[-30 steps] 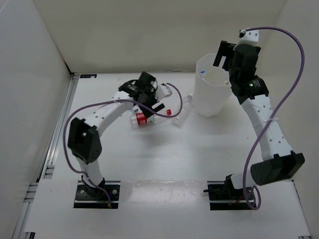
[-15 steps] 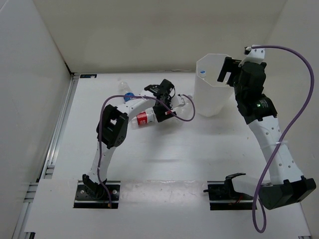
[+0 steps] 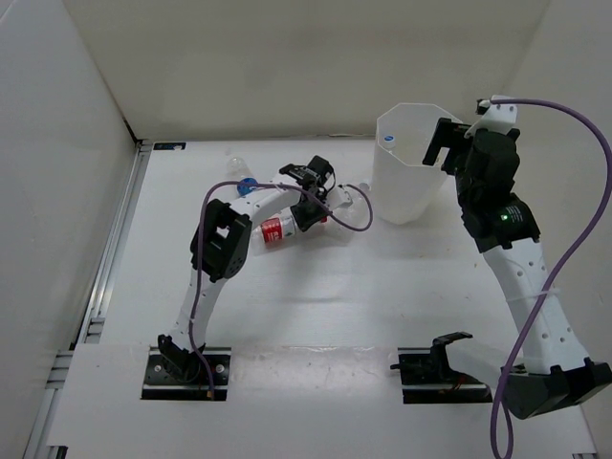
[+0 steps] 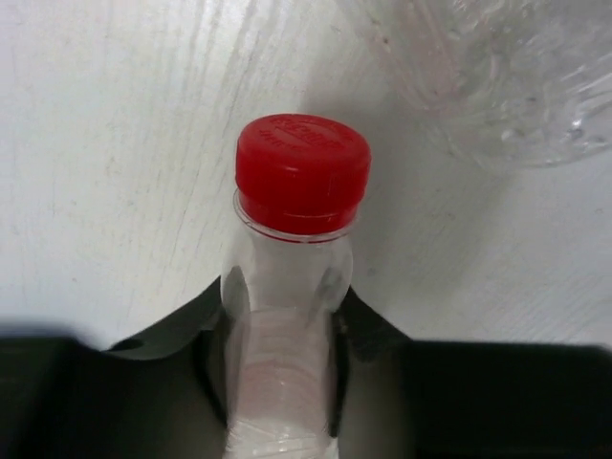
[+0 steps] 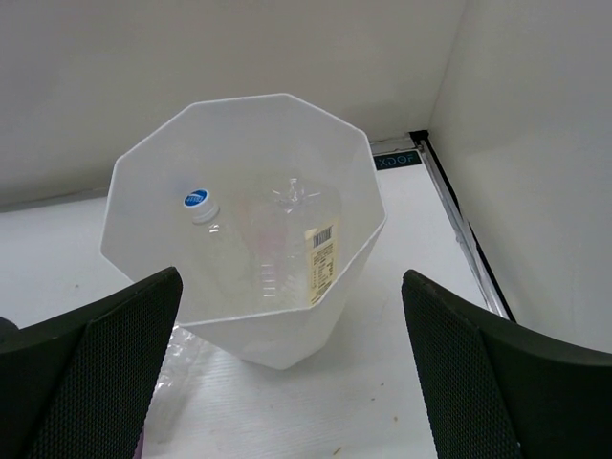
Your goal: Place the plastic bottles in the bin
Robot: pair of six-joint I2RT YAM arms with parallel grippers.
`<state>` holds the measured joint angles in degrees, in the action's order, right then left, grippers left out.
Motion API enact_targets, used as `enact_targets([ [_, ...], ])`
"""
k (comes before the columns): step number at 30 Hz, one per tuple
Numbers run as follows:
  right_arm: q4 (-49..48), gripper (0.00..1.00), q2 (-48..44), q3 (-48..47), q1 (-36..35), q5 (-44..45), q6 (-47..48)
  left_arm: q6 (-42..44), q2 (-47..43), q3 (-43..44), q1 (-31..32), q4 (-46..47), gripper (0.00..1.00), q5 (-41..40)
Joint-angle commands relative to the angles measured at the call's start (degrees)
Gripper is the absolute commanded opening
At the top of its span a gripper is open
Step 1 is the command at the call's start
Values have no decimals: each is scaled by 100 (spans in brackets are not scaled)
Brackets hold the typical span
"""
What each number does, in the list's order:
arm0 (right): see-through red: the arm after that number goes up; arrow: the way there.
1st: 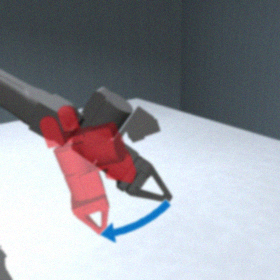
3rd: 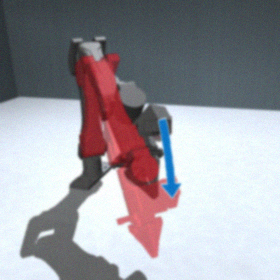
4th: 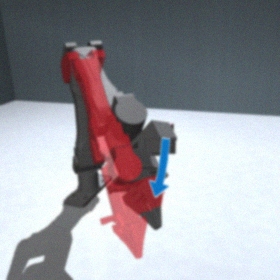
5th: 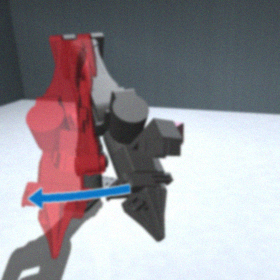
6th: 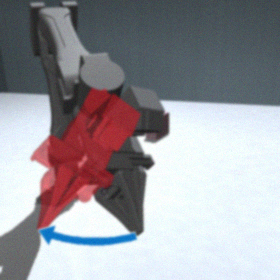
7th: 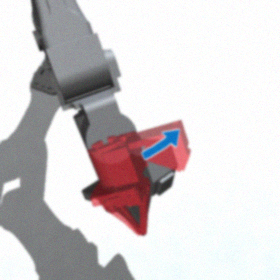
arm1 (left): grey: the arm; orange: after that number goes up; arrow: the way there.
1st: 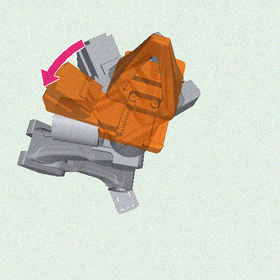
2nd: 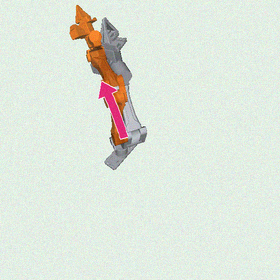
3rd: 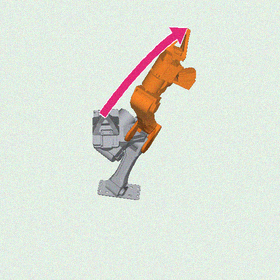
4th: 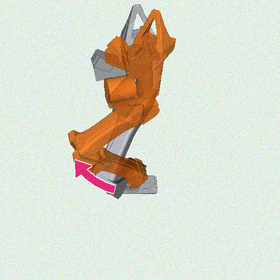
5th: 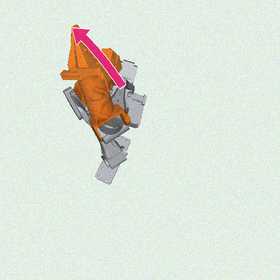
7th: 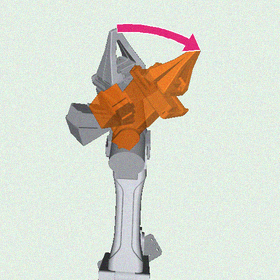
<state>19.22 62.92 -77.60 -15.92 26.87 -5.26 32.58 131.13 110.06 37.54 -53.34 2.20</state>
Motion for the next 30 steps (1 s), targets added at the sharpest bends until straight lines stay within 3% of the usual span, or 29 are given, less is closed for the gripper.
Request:
enact_targets([
  [1,-173,99,-218,131,-7,-42,-142,-286,-824,524,-106,-325,17,45],
  [8,-173,99,-341,421,-7,19,-493,-340,-1756,1333,-221,77,16,-633],
  [13,-121,99,-604,615,-7,484,-705,-857,-1969,2280,-221,1578,16,-694],
  [16,-59,99,-737,746,-7,871,-758,-1437,-1635,3336,-221,2203,16,-319],
  [17,-59,99,-876,799,-7,924,-758,-1726,-1582,3573,-221,2806,16,-116],
  [20,55,99,-1087,940,-7,995,-818,-2288,-1433,3575,-134,3968,14,509],
  [25,450,99,-1474,1177,-7,1838,-1222,-3010,-1170,2364,148,7119,10,808],
  [30,503,99,-1844,1458,-7,1910,-1364,-3583,-159,3310,385,7303,10,1125],
])
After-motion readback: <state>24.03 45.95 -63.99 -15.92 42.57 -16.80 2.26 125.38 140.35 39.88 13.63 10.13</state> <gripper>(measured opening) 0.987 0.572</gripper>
